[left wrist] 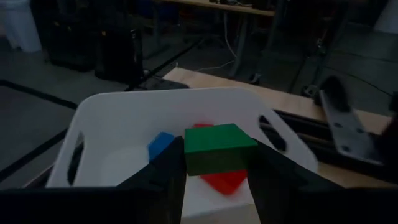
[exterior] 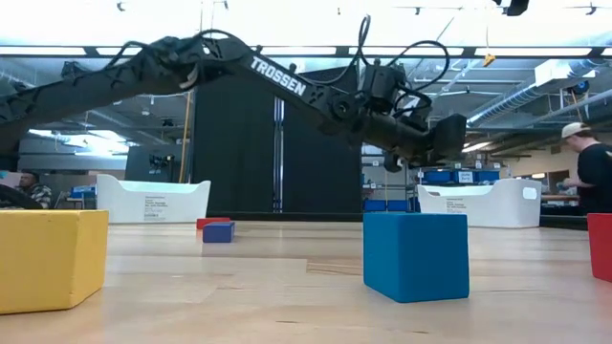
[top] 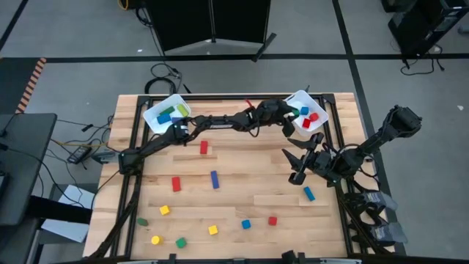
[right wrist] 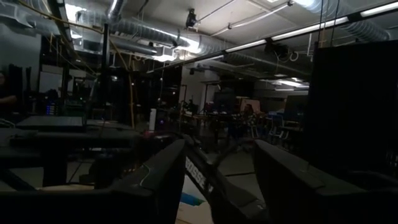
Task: Sort blocks by size
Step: Put the small green block into the right white bin, then put the small red block into the right white bin
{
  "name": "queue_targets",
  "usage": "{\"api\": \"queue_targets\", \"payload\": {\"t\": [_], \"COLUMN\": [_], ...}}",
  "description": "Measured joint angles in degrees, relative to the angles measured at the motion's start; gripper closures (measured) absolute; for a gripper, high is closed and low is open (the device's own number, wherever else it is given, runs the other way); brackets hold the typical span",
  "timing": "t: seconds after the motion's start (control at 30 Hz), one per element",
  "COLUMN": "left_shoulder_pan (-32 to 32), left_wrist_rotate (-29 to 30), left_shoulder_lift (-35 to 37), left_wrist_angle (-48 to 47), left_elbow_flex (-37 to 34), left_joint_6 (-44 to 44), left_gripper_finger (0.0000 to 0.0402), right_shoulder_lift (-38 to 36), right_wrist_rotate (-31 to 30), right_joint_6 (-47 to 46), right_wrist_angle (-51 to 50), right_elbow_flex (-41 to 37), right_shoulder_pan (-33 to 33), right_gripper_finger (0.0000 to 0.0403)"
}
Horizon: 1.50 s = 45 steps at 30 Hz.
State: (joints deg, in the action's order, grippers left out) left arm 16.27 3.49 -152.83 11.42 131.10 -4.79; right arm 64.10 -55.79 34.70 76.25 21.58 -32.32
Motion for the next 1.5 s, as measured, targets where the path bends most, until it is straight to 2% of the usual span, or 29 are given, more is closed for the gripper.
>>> {"api": "queue_targets", "payload": {"t": [0.1, 0.27, 0.6, 0.77, 0.87, 0.97, 1.23, 1.37, 1.5], "left_shoulder_pan": [1.02, 2.42, 2.48, 2.53, 2.50, 2.51, 1.21, 0.32, 0.18], "left_wrist_rotate": [0.13, 0.32, -0.44, -0.64, -0.64, -0.91, -7.34, -7.63, -5.45], "left_shoulder_lift": [-2.24, -2.72, -2.71, -1.23, 0.71, 2.14, 6.00, 7.88, 13.52], "left_wrist_angle": [-1.16, -2.18, -2.56, -4.99, -8.24, -10.90, -15.33, -18.81, -17.62], "left_elbow_flex": [3.29, 3.94, 3.95, 3.92, 3.92, 3.95, 3.90, 2.73, -5.52], "left_joint_6": [-0.75, -1.91, -1.36, 0.67, 2.21, 2.88, 4.50, 5.00, 6.03], "left_gripper_finger": [0.0254, 0.0247, 0.0138, 0.0124, 0.0150, 0.0199, 0.0381, 0.0391, 0.0397], "right_shoulder_lift": [0.00, 0.00, 0.00, 0.00, 0.00, 0.02, 0.02, 0.02, 0.02], "right_wrist_rotate": [0.02, 0.09, 0.09, 0.07, 0.02, -0.02, -0.25, -0.28, -0.28], "right_joint_6": [0.00, 0.00, 0.00, -0.17, -0.20, -0.17, 2.67, 3.24, 4.03], "right_wrist_angle": [-0.02, -0.02, -0.04, -0.04, -0.32, -1.09, -1.18, -1.18, -0.87], "right_elbow_flex": [0.00, 0.00, 0.00, -0.02, -0.02, -0.04, -0.04, -0.04, -0.04], "right_shoulder_pan": [0.00, 0.01, 0.02, -0.24, -1.06, -2.31, -4.48, -5.25, -5.69], "right_gripper_finger": [0.0206, 0.0206, 0.0206, 0.0206, 0.0206, 0.0206, 0.0206, 0.0206, 0.0206]}}
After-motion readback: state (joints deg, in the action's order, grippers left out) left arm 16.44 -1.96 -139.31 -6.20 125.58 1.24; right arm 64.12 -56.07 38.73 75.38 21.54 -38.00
